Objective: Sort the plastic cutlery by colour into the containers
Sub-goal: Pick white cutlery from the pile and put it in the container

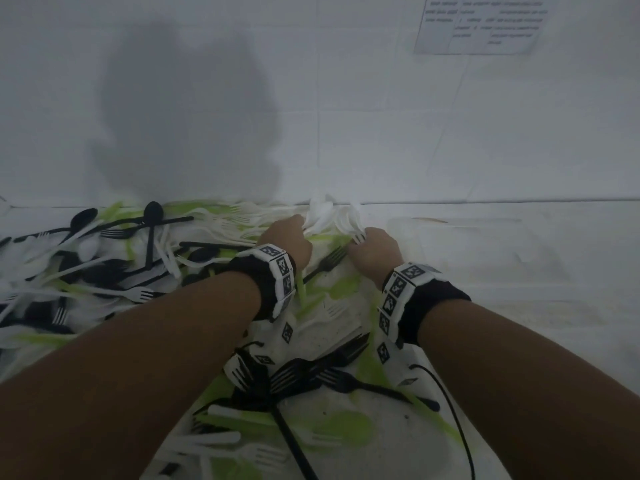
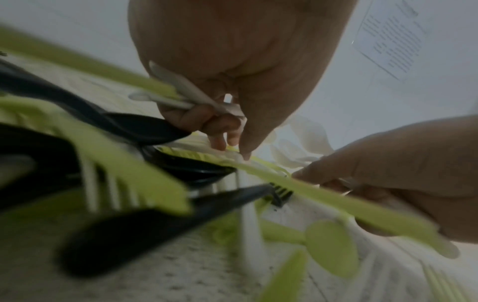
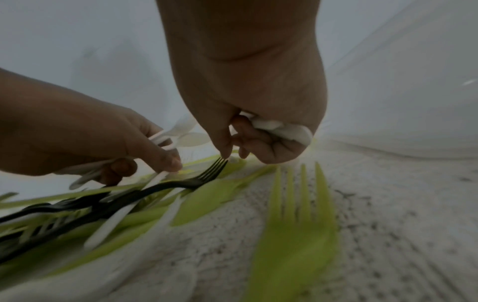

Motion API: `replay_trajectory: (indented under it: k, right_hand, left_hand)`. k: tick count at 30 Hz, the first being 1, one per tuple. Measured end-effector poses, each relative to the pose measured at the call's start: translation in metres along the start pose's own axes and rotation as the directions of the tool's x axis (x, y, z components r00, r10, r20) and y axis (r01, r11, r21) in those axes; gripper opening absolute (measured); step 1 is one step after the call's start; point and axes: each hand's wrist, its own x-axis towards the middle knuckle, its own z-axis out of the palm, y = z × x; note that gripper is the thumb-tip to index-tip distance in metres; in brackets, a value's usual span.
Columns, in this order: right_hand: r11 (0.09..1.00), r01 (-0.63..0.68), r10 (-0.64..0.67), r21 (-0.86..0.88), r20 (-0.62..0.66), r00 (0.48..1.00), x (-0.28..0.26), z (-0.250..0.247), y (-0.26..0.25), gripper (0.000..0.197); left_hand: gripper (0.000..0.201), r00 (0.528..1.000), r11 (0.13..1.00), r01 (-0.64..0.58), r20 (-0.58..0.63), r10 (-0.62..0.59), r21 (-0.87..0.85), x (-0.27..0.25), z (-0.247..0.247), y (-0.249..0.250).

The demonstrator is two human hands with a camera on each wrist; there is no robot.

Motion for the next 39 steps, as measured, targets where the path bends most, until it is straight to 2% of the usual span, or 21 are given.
replay_trajectory:
  k: [3, 6, 10, 14, 18, 23, 26, 28, 30, 32, 34, 35, 36, 38, 39]
  right_hand:
    - [0.996, 0.023, -0.022, -0.084, 0.009, 1.0, 0.003, 0.0, -0.002, 0.021]
    - [0.988, 0.048, -0.044, -0.149, 0.03, 0.999, 0.004, -0.001, -0.004, 0.02]
    - [0.994, 0.02, -0.014, -0.109, 0.05, 0.999, 0.006, -0.001, -0.003, 0.029]
    - [0.999, 0.015, -0.013, -0.029, 0.059, 0.998, 0.001, -0.007, -0.001, 0.033]
    - [0.997, -0.036, 0.031, 0.07, 0.072, 0.997, -0.006, -0.015, 0.003, 0.025]
    - [0.993, -0.049, 0.038, 0.104, 0.106, 0.994, -0.018, -0.019, 0.006, 0.025]
    - [0.987, -0.061, 0.046, 0.146, 0.105, 0.993, -0.026, -0.022, 0.005, 0.026]
    - [0.978, -0.078, 0.06, 0.195, 0.095, 0.994, -0.03, -0.023, 0.004, 0.026]
    - [0.966, -0.1, 0.08, 0.237, 0.094, 0.992, -0.033, -0.025, 0.005, 0.02]
    - [0.959, -0.124, 0.097, 0.254, 0.115, 0.989, -0.038, -0.027, 0.006, 0.01]
    - [0.965, -0.135, 0.104, 0.223, 0.147, 0.984, -0.042, -0.029, 0.008, 0.019]
    - [0.971, -0.13, 0.099, 0.203, 0.154, 0.983, -0.043, -0.03, 0.01, 0.021]
    - [0.976, -0.112, 0.084, 0.186, 0.149, 0.985, -0.044, -0.031, 0.011, 0.018]
    - [0.983, -0.084, 0.061, 0.164, 0.138, 0.989, -0.046, -0.033, 0.014, 0.008]
    - [0.983, -0.086, 0.065, 0.162, 0.133, 0.989, -0.046, -0.034, 0.015, 0.006]
  left_hand:
    - [0.023, 0.999, 0.998, 0.021, -0.025, -0.023, -0.062, -0.007, -0.007, -0.007]
    - [0.024, 0.995, 0.989, 0.009, -0.1, -0.024, -0.15, -0.011, -0.015, -0.015]
    - [0.025, 0.975, 0.983, -0.108, -0.211, 0.075, -0.15, -0.008, -0.021, -0.018]
    - [0.022, 0.954, 0.949, -0.286, -0.134, 0.269, -0.132, -0.008, -0.016, -0.006]
    - [0.035, 0.937, 0.921, -0.35, -0.066, 0.344, -0.172, -0.013, -0.01, 0.005]
    - [0.051, 0.909, 0.895, -0.414, -0.012, 0.418, -0.166, -0.025, -0.002, 0.002]
    - [0.049, 0.916, 0.902, -0.394, 0.003, 0.401, -0.177, -0.027, -0.002, 0.0]
    - [0.04, 0.947, 0.908, -0.318, -0.041, 0.319, -0.274, -0.023, -0.008, -0.003]
    - [0.029, 0.971, 0.915, -0.233, -0.034, 0.235, -0.329, -0.016, -0.015, -0.009]
    - [0.015, 0.968, 0.95, -0.251, -0.03, 0.25, -0.186, -0.011, -0.02, -0.014]
    - [0.017, 0.936, 0.936, -0.351, 0.014, 0.351, 0.034, -0.007, -0.02, -0.014]
    - [0.011, 0.92, 0.914, -0.392, 0.072, 0.386, 0.104, -0.008, -0.02, -0.012]
    - [0.013, 0.9, 0.888, -0.433, 0.128, 0.417, 0.152, -0.008, -0.02, -0.009]
    - [0.041, 0.871, 0.848, -0.482, 0.231, 0.434, 0.222, -0.007, -0.02, -0.002]
    - [0.046, 0.861, 0.835, -0.495, 0.266, 0.434, 0.241, -0.007, -0.02, 0.001]
